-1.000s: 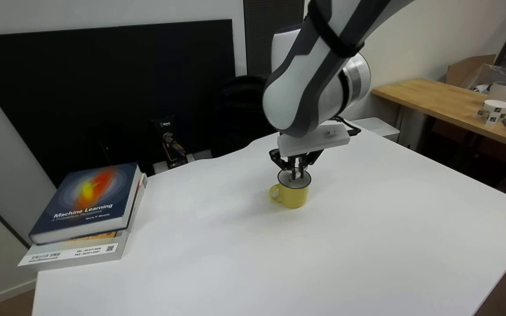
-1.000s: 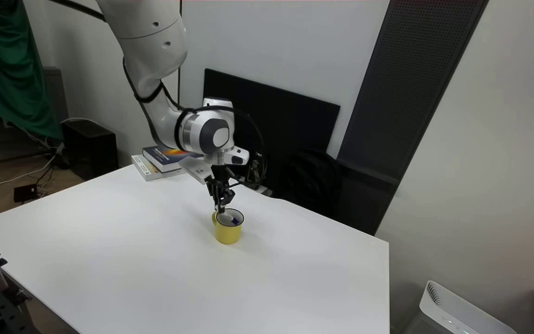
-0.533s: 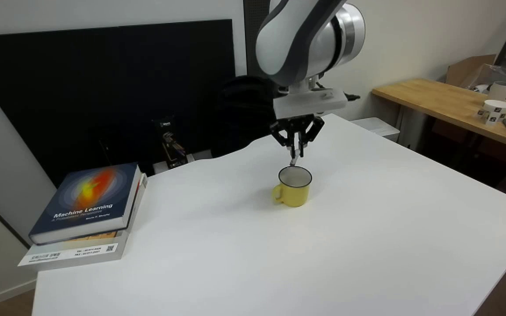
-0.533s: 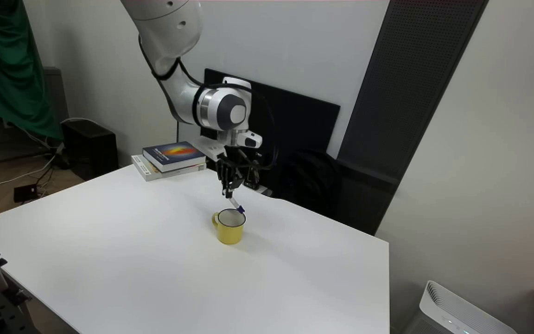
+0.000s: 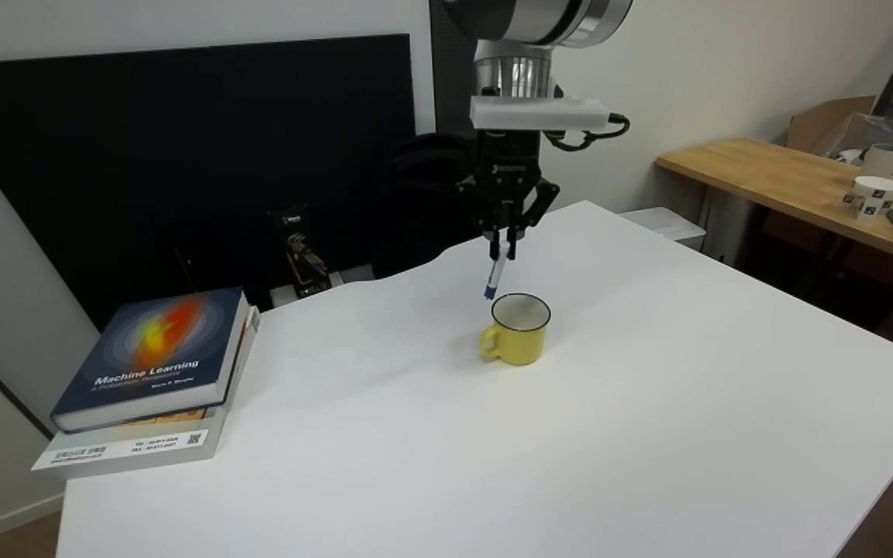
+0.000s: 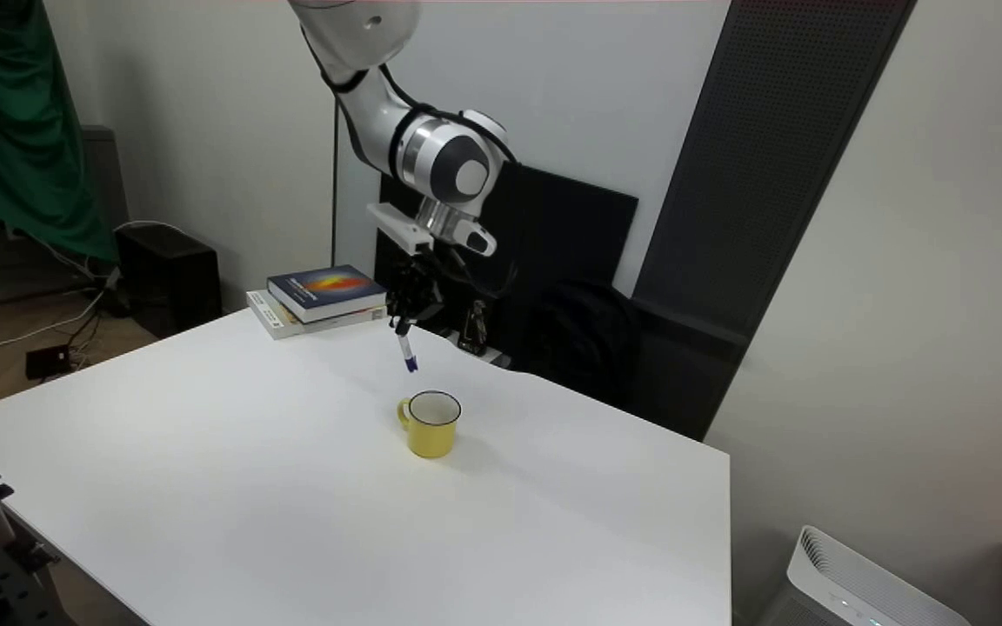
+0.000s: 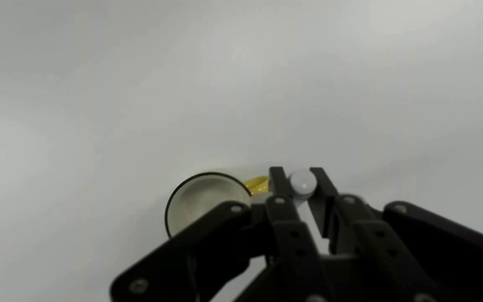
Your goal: Take the marker out of the cup and put it on the table
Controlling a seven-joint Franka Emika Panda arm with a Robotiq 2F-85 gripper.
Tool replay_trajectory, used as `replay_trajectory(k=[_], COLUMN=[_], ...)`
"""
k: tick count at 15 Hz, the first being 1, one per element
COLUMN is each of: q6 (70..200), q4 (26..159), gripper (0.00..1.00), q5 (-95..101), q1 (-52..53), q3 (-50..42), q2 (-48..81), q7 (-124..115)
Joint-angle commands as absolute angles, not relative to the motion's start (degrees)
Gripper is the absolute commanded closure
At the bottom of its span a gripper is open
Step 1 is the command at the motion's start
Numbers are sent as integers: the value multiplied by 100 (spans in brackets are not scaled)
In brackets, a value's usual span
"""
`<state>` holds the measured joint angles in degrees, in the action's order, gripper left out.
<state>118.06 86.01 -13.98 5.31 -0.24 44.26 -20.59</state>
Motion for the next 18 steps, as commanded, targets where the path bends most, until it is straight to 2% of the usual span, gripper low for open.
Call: replay_trajectory(k=[1, 4, 15, 18], q6=[11524, 12205, 17782, 18550], q4=[8368, 8766, 11045, 11431], gripper=[96, 96, 96, 96], q5=[-1731, -1747, -1505, -1151], q1=[318, 404, 1284, 1219], q3=[376, 468, 548, 692], q2=[4653, 4738, 5124, 5344], q7=[-1602, -1188, -38, -370])
